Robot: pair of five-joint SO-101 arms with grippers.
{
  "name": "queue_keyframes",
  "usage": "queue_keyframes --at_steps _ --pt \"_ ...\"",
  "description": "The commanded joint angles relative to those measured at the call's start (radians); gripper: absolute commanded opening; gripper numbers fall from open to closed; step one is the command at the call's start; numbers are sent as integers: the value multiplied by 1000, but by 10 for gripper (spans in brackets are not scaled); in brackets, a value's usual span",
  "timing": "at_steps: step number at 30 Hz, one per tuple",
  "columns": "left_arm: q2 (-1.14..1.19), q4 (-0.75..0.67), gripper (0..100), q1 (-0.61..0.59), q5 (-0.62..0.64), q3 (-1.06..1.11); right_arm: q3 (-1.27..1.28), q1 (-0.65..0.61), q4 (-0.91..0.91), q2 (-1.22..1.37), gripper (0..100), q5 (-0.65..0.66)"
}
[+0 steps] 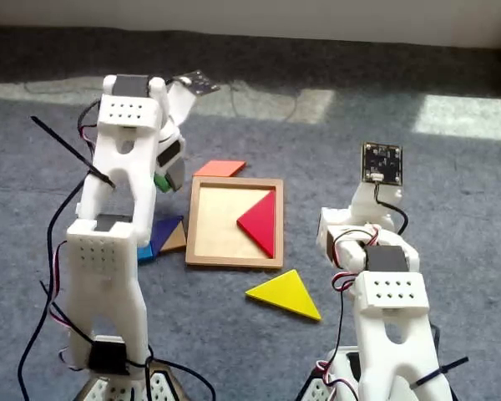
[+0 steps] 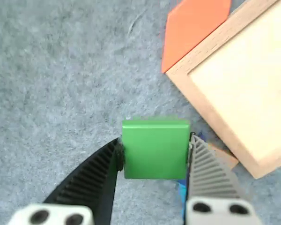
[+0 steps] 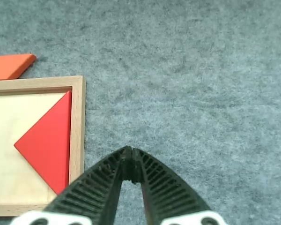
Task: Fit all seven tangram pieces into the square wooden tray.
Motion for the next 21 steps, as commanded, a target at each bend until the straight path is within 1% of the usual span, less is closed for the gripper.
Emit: queue_keyframes --at_steps 1,6,8,11,17,21 --pt "-116 18 90 107 69 44 -12 12 -21 -18 6 -2" --pt "-137 15 91 246 181 166 -13 13 -21 -18 6 -2" --pt "-137 12 91 278 233 193 -13 13 -21 -18 6 -2" --pt "-137 -44 91 298 288 236 -13 24 -21 -21 6 -2" --pt "-137 -164 95 303 290 346 -16 128 -21 -21 6 -11" --pt "-137 -195 179 311 272 380 -18 151 -22 -24 6 -41"
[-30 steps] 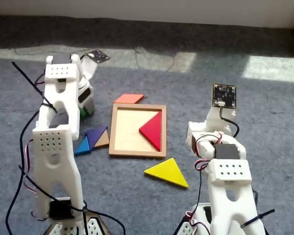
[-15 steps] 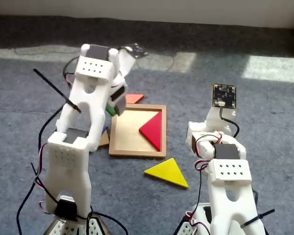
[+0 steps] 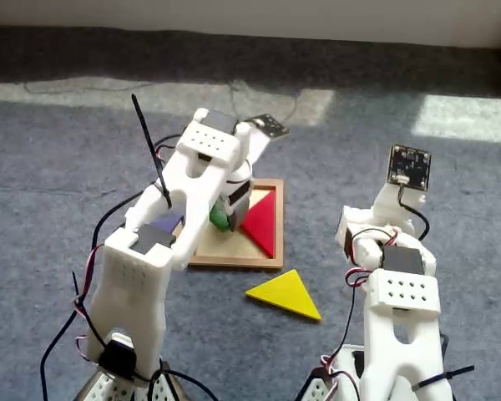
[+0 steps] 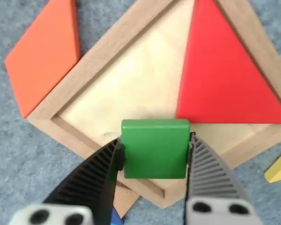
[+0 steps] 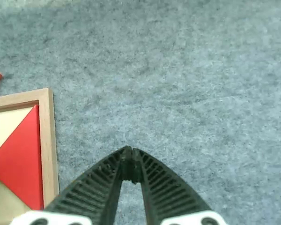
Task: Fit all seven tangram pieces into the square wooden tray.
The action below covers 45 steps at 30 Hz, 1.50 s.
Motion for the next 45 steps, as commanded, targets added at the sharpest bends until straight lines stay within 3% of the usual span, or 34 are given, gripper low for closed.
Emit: queue_keyframes --at_steps 1,4,18,29,38,45 --pt "-67 -31 206 12 -2 1 -18 31 -22 -25 6 -35" --pt "-67 -38 247 8 0 -4 -18 38 -35 -25 7 -37" --pt "-120 -78 248 -33 -5 1 -15 38 -56 -18 7 -37" --pt "-274 81 248 -119 -8 50 -16 38 -56 -18 7 -35" --pt "-275 -249 248 -122 -9 394 -15 36 -56 -18 7 -34" --pt "-274 -362 248 -140 -8 453 -15 35 -56 -18 7 -34"
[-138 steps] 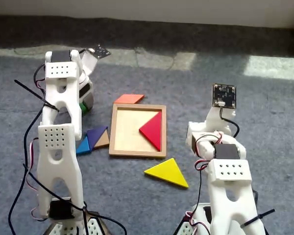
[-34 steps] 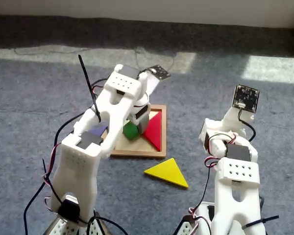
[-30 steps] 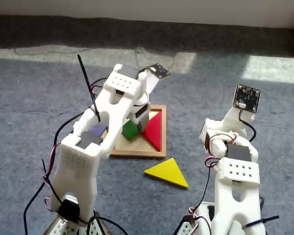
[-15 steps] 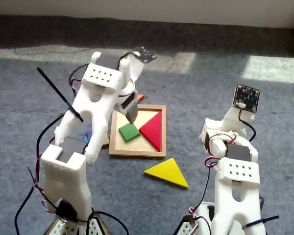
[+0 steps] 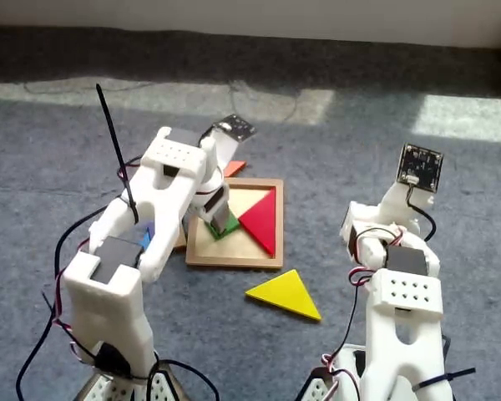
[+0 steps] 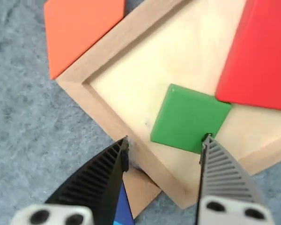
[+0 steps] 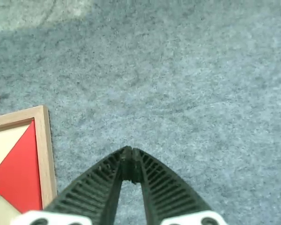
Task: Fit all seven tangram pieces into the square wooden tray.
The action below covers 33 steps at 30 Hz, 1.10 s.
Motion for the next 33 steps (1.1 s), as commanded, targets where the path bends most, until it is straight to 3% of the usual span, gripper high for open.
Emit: queue_keyframes --at_steps 1,15,33 --pt "-22 -72 248 -38 -9 4 -15 7 -18 -18 7 -6" --pt "-22 -115 248 -71 -9 -7 -15 7 -18 -18 7 -6" --pt "-24 -155 248 7 -8 -24 -13 5 -18 -18 7 -6"
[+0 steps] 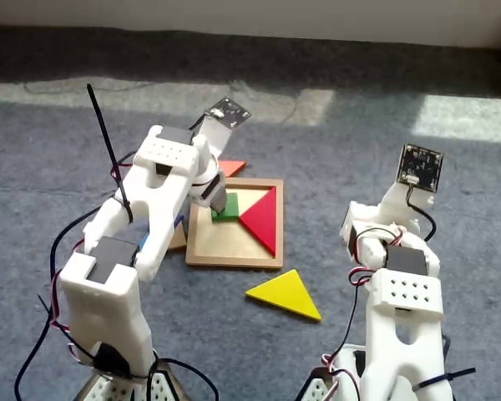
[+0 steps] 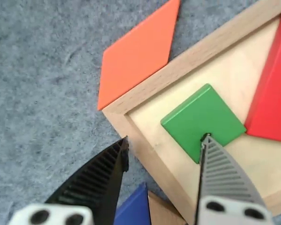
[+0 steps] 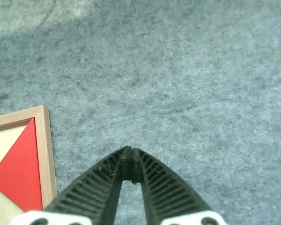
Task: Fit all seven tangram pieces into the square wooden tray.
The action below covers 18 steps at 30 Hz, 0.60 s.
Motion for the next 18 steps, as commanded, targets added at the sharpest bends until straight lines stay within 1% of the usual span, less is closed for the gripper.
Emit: queue_keyframes --at_steps 1,7,8,11,15,18 --pt "-24 -15 248 22 -8 -25 -13 5 -18 -18 7 -6" --pt "-21 -38 248 27 0 -19 -13 5 -18 -18 7 -6" --pt "-21 -35 248 27 17 -18 -13 5 -18 -18 7 -6" --pt "-22 -34 248 13 118 -19 -13 5 -18 -18 7 -6" --pt "-22 -31 248 7 183 -18 -13 5 -18 -18 7 -6" --pt "-22 14 248 10 258 -19 -13 5 -18 -18 7 -6"
